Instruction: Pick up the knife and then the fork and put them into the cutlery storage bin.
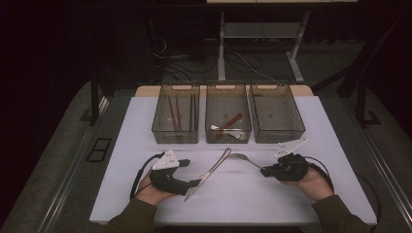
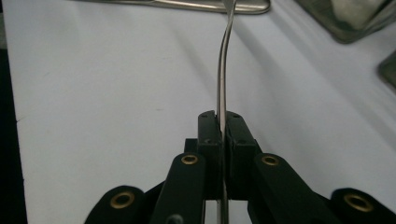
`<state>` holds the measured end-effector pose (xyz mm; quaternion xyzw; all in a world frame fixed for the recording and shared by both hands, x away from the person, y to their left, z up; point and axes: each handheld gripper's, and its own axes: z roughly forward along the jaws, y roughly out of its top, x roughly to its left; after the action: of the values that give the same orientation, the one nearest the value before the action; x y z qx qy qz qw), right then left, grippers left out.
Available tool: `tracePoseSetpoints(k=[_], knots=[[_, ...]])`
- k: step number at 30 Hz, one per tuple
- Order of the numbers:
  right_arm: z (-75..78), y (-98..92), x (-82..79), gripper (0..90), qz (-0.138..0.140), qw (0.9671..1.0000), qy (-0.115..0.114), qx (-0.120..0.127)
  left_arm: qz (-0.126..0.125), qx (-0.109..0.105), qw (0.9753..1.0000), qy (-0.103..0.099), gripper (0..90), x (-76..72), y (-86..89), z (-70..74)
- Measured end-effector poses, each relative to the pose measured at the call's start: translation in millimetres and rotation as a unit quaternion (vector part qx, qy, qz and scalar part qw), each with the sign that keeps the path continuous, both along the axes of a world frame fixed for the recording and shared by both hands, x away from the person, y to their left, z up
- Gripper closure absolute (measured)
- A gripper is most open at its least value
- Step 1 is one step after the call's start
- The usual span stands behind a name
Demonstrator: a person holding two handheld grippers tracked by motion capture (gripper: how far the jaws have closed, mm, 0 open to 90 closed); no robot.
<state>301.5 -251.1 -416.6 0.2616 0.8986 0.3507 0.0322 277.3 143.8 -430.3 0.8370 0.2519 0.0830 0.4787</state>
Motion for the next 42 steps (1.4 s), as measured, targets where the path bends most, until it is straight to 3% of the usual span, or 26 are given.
tracePoseSetpoints(k=[6,12,16,28,42], knots=[[8.6,-5.5,6.1,86.6,-0.026,0.9996,-0.008,0.008,0.024,0.015,0.9996,-0.003,8.3,-5.5,15.8,-5.4],[20.3,-12.5,14.2,86.6,-0.049,0.9984,-0.020,0.020,0.033,0.004,0.9994,-0.007,0.2,-0.4,22.2,-6.5],[26.4,-18.8,21.6,86.6,-0.069,0.9967,-0.024,0.035,0.031,0.005,0.9995,0.004,0.0,0.9,21.1,-7.9],[42.8,-36.5,37.1,86.6,-0.123,0.9898,-0.038,0.061,0.027,0.010,0.9996,-0.007,0.0,-1.4,18.2,-7.1],[55.2,-54.4,62.0,86.6,-0.184,0.9807,-0.042,0.051,0.023,-0.003,0.9996,-0.018,0.0,-3.1,18.5,-4.6]])
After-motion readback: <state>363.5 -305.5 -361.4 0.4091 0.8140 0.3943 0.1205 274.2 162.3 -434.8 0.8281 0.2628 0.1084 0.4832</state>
